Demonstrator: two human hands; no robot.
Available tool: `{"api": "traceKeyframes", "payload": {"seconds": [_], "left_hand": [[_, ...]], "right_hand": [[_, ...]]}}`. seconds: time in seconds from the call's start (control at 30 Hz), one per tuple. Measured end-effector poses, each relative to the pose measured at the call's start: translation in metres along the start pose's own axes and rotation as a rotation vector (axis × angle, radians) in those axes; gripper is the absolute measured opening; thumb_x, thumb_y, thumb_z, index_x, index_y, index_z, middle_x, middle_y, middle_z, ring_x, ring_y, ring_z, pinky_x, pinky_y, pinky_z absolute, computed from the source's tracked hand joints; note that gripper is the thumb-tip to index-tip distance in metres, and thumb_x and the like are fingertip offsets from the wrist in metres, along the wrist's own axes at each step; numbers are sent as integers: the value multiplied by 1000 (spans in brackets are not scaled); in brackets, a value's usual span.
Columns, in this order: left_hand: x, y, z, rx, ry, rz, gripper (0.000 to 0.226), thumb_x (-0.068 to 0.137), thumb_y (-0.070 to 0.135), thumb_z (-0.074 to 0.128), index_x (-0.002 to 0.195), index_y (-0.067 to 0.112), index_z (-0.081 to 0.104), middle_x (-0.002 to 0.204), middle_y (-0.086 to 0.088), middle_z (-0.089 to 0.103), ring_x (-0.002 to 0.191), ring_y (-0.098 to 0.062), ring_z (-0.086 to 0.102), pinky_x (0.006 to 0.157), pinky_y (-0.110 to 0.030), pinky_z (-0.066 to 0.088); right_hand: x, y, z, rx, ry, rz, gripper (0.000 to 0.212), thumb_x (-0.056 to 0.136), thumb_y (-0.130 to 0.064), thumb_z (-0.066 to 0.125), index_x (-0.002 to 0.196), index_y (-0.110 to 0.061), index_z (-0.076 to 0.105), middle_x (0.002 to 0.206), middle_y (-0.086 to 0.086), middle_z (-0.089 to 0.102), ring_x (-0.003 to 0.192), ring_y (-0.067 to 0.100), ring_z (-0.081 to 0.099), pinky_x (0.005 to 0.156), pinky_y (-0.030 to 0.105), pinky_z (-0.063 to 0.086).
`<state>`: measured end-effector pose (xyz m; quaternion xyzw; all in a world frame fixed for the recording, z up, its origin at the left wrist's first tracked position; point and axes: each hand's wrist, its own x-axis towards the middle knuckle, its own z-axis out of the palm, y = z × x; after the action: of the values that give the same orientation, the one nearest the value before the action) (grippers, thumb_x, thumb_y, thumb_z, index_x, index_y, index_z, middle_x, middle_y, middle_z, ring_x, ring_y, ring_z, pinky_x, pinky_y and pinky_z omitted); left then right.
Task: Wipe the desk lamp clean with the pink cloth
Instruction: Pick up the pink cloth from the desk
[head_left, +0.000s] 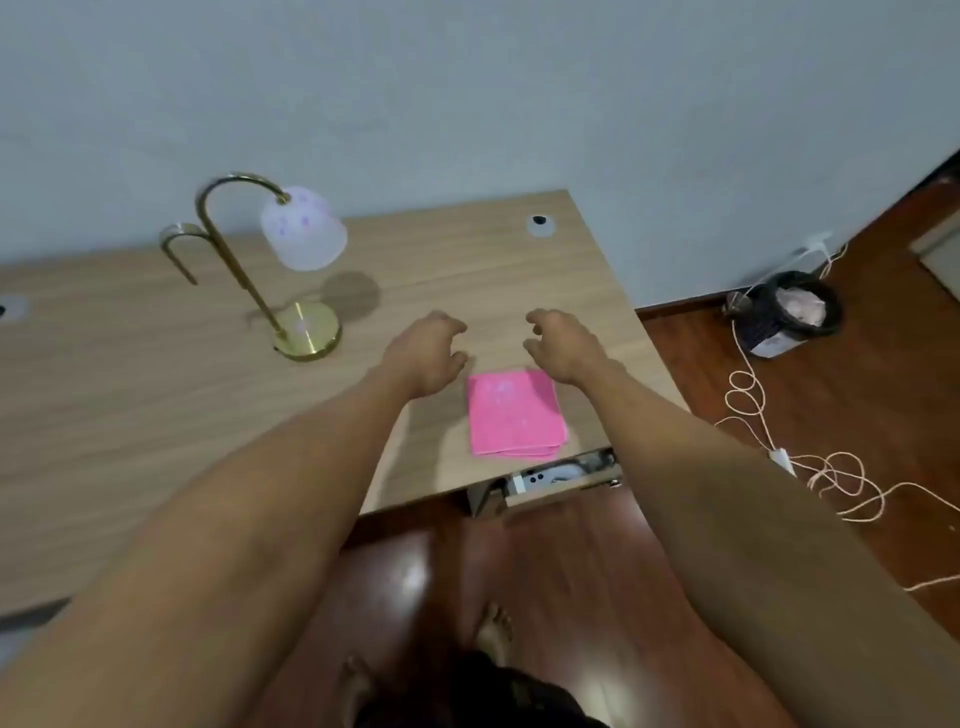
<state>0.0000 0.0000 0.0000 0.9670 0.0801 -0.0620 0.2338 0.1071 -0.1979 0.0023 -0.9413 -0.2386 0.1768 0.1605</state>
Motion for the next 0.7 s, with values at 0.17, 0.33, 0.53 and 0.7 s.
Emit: {"api": "traceKeyframes", "payload": {"seconds": [0.17, 0.33, 0.53, 0.7], "left_hand": [[10, 6, 44, -59, -76, -116, 44, 100, 30, 60, 138, 9, 62, 140, -14, 60, 122, -34, 63, 103, -40, 52], [20, 10, 79, -71, -125, -184, 28, 94, 22, 62, 115, 5, 69, 121, -17, 69, 110, -38, 65, 95, -45, 56], [25, 9, 112, -110, -95, -244, 20, 92, 18, 64, 110, 11, 67, 118, -12, 63, 105, -34, 62, 90, -41, 54], [28, 10, 119, -200, -47, -307, 34, 92, 10, 61, 126, 11, 59, 131, -15, 50, 113, -37, 57, 99, -46, 52]], "right_hand": [[15, 32, 29, 29, -84, 6, 38, 102, -15, 57, 138, -7, 61, 137, 19, 67, 128, 38, 60, 104, 47, 52], [29, 57, 54, 39, -192, -13, 44, 99, -9, 61, 143, -10, 59, 144, 15, 63, 133, 35, 58, 112, 49, 49], [38, 72, 72, -3, -174, -62, 33, 96, -8, 63, 129, -6, 66, 127, 19, 67, 120, 38, 60, 102, 51, 53], [38, 70, 75, -20, -183, -74, 11, 89, -7, 62, 92, -14, 70, 110, 13, 69, 107, 35, 61, 95, 45, 52]]}}
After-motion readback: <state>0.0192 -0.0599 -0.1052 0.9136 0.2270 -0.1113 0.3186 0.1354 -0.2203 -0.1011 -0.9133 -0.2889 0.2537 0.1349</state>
